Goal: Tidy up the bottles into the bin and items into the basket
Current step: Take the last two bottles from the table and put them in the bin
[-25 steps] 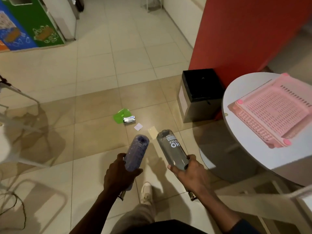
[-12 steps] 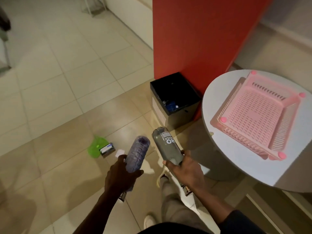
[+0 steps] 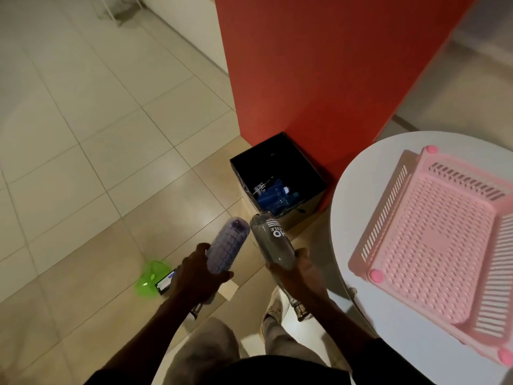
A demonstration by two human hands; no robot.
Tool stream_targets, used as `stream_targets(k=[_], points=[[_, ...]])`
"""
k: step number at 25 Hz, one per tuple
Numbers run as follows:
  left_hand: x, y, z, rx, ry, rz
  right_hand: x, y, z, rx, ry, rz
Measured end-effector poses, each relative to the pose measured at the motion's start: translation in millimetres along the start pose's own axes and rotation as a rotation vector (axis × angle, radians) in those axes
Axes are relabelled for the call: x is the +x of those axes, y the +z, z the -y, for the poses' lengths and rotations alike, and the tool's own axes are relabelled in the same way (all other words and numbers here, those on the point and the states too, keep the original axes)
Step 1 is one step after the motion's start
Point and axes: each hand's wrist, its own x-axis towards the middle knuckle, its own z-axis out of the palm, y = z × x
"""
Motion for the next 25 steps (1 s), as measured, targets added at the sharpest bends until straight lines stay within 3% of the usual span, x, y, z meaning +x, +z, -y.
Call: stream_targets(k=[10,14,18,25], points=[[142.7,-35.7,-51.9,0.076,0.175,0.074,92.0,0.5,39.6,0.378,0.301,-0.040],[217.3,-48.7,-59.0,0.157,0.176,0.174,133.8,18.6,63.6,0.534,0.472,-0.118],[330.8,-80.3,-70.1,0.231,0.320,0.362,185.2,49.9,109.5,0.685,0.587,-0.318],[432.7,-88.9,-88.3,0.205,0.462,0.498,227.7,90.8,163.8,0.794,0.753,-0.434]])
